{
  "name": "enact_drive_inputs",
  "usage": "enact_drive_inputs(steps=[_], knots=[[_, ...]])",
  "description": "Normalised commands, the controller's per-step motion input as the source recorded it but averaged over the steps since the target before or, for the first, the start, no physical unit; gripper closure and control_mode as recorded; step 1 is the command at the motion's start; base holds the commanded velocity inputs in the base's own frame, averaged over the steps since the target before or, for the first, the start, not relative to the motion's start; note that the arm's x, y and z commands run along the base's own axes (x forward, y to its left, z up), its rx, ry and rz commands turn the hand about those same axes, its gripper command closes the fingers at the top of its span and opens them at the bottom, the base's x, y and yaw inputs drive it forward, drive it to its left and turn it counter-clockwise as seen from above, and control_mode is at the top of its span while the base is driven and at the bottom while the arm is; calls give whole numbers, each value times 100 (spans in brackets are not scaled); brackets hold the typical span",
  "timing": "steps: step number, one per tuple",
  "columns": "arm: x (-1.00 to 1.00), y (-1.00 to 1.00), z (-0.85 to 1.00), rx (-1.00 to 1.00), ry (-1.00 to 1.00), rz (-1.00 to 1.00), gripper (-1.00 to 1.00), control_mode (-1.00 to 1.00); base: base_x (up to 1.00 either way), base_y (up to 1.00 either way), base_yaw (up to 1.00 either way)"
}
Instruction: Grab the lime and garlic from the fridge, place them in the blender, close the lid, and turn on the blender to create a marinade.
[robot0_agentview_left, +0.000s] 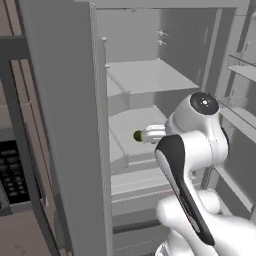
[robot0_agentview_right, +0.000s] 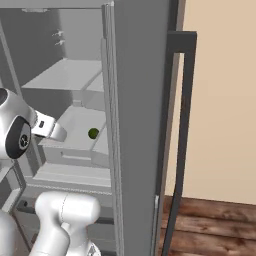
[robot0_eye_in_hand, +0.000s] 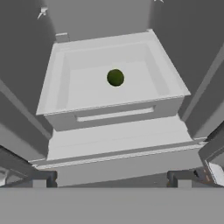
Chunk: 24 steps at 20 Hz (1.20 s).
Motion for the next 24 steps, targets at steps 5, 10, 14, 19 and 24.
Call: enact_drive_inputs(steps=[5,10,14,19,24], knots=[[0,0,0,0,0,0,-100,100,57,4,-13],[20,-8,-24,0,0,0,-100,-100,20,0,0],[98,-27,-74,-3,6,0,-100,-100,0,0,0],[100,-15,-60,0,9,0,-100,-100,0,0,0],[88,-6,-48,2,14,0,-100,-100,0,0,0]])
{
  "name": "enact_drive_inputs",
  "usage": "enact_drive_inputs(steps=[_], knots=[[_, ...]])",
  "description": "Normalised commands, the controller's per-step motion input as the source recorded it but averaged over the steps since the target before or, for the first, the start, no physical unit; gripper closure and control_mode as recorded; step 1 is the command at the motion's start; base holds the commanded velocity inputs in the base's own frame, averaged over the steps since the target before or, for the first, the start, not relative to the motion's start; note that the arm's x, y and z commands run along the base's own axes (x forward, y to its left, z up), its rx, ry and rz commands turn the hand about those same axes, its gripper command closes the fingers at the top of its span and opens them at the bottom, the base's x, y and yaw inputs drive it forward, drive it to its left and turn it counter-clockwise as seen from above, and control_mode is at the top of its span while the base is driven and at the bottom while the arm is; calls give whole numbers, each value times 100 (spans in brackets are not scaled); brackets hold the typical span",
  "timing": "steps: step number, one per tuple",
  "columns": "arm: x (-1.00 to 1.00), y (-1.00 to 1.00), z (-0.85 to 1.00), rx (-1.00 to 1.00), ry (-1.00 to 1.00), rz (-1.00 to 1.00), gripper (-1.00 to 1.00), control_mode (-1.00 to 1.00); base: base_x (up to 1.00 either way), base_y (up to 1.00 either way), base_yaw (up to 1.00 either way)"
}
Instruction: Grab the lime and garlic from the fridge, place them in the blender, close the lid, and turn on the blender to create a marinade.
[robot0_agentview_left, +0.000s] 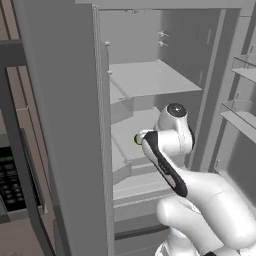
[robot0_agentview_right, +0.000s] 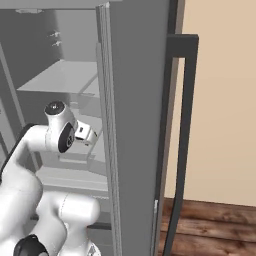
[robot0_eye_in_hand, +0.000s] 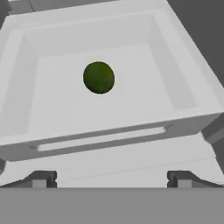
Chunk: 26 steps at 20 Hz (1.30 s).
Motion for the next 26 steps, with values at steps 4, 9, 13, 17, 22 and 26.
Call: enact_drive_inputs(steps=[4,9,13,17,22,26], knots=[[38,7,-10,0,1,1,-100,-100,0,0,0],[68,11,-38,-1,1,0,-100,-100,0,0,0],[56,21,-41,-3,2,0,-100,-100,0,0,0],[43,0,-24,-1,2,0,-100,-100,0,0,0],[41,0,-25,-1,3,0,-100,-100,0,0,0],[40,0,-19,-2,0,0,-100,-100,0,0,0]])
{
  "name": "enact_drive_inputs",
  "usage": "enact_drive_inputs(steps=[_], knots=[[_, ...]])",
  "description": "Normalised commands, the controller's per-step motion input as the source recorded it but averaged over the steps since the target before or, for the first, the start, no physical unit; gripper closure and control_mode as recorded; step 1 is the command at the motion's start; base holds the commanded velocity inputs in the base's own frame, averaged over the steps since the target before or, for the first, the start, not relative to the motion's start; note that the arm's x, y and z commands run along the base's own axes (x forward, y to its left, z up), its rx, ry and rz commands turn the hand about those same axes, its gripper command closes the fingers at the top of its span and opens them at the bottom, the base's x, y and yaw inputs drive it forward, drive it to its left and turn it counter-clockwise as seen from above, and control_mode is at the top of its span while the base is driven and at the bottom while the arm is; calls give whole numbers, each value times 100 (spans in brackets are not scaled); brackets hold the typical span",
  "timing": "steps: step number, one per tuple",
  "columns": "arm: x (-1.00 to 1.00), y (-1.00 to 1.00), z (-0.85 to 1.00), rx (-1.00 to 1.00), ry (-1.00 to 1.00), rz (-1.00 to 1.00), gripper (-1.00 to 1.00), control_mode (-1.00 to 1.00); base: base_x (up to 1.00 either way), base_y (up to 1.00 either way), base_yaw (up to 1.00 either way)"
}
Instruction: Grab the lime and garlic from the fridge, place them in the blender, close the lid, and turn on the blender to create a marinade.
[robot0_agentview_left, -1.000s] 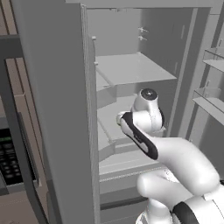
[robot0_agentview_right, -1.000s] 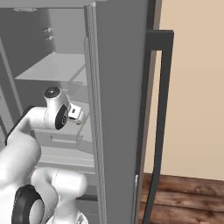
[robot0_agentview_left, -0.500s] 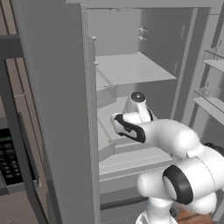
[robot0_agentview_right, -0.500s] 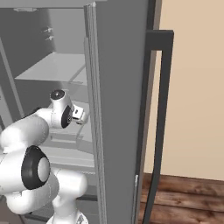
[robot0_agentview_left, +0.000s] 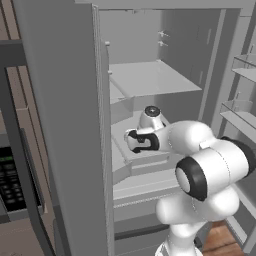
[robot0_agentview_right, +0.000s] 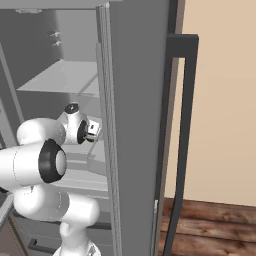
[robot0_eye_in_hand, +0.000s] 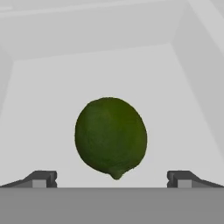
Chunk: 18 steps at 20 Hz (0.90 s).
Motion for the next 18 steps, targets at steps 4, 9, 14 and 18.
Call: enact_drive_inputs(steps=[4,9,14,18], knots=[[33,0,-21,-1,0,0,-100,-100,0,0,0],[24,0,-32,0,0,0,100,-100,0,0,0],[2,0,-51,-1,-1,0,100,-100,0,0,0],[-9,0,-6,-2,-3,0,100,-100,0,0,0]])
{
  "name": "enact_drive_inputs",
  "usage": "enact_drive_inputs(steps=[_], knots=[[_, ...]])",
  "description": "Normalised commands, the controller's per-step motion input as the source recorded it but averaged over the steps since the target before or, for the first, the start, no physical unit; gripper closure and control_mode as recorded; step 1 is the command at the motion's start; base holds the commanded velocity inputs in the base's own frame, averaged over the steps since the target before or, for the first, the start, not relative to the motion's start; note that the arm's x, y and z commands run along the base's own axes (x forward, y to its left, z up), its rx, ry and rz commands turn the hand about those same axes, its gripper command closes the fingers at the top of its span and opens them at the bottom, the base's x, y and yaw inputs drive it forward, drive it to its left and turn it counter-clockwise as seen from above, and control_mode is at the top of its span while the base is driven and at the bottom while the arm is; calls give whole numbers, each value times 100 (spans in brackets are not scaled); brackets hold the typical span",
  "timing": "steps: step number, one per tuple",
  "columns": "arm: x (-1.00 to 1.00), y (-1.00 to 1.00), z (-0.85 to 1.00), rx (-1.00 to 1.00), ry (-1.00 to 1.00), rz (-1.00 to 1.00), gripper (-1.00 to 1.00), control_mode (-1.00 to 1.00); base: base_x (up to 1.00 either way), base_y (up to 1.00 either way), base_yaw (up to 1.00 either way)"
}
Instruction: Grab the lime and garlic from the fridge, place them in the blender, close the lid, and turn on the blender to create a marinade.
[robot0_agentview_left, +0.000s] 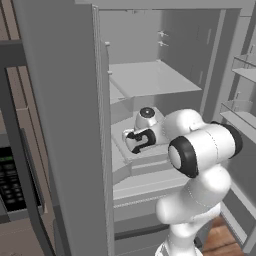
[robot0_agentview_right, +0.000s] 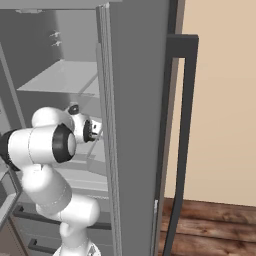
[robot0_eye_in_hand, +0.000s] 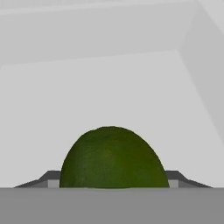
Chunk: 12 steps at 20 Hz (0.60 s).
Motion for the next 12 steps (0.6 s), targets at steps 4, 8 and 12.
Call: enact_drive_inputs(steps=[4,8,12], knots=[[-92,16,5,0,-15,0,100,-100,0,0,0],[-100,24,54,-1,-20,0,100,-100,0,0,0],[-100,13,91,0,-4,-3,100,-100,0,0,0]])
